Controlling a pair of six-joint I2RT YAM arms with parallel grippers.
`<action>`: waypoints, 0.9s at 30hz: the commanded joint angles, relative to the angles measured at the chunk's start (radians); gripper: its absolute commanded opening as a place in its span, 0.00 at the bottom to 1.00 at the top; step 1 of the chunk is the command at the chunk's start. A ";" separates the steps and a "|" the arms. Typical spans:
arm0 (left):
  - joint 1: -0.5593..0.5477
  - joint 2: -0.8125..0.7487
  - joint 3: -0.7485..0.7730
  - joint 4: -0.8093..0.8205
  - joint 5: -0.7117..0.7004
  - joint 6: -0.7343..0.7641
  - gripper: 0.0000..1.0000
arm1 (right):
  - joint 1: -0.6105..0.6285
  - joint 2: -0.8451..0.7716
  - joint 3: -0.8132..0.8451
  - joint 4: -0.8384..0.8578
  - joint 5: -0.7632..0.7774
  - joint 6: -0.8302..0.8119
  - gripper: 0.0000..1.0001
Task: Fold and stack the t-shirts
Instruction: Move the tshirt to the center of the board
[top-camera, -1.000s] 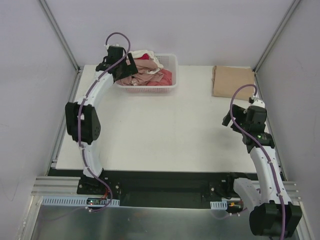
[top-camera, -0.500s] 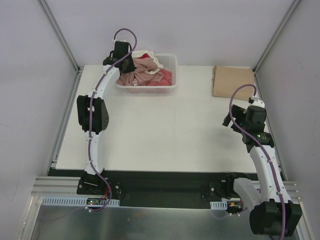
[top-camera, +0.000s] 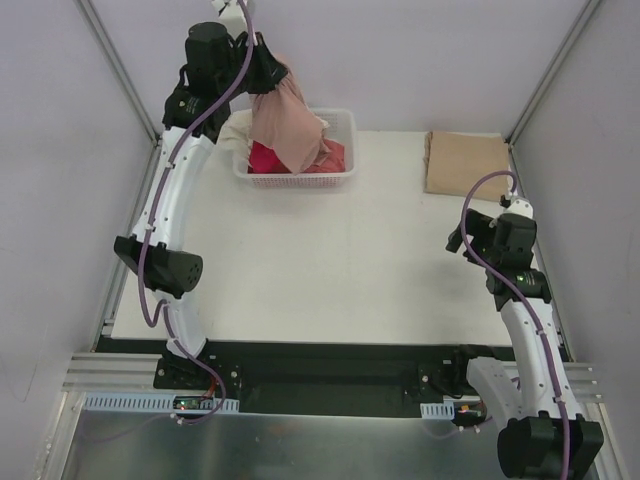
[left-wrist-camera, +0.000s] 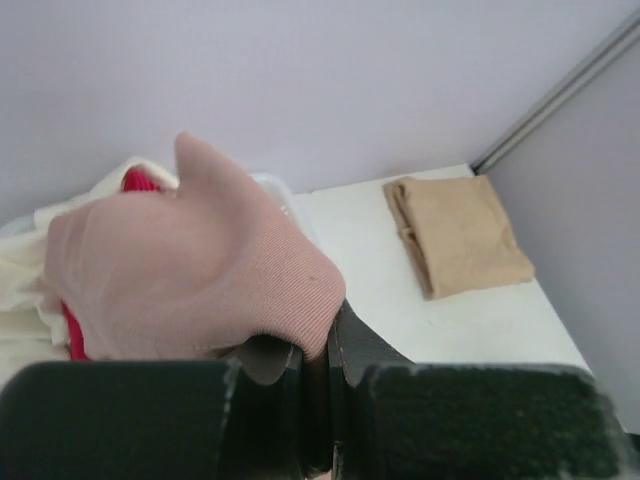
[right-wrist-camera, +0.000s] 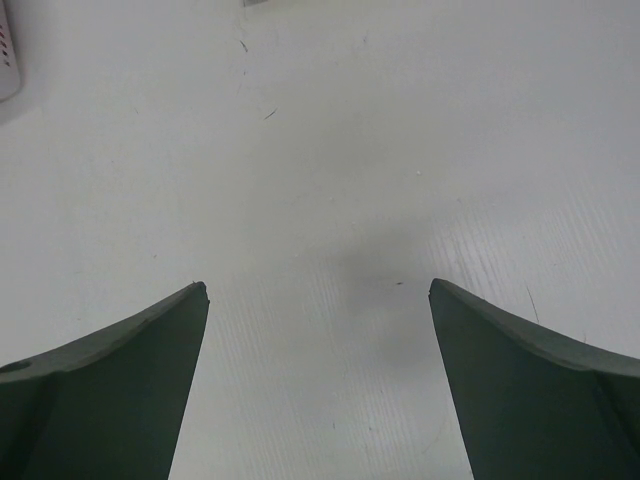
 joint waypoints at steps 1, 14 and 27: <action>-0.027 -0.150 0.058 0.137 0.124 0.004 0.00 | 0.007 -0.031 0.012 0.014 -0.013 -0.007 0.97; -0.173 -0.382 0.008 0.215 0.361 -0.025 0.00 | 0.007 -0.109 -0.006 0.032 -0.063 -0.010 0.97; -0.242 -0.517 -0.628 0.222 0.411 -0.120 0.12 | 0.007 -0.127 0.024 0.000 -0.080 0.017 0.97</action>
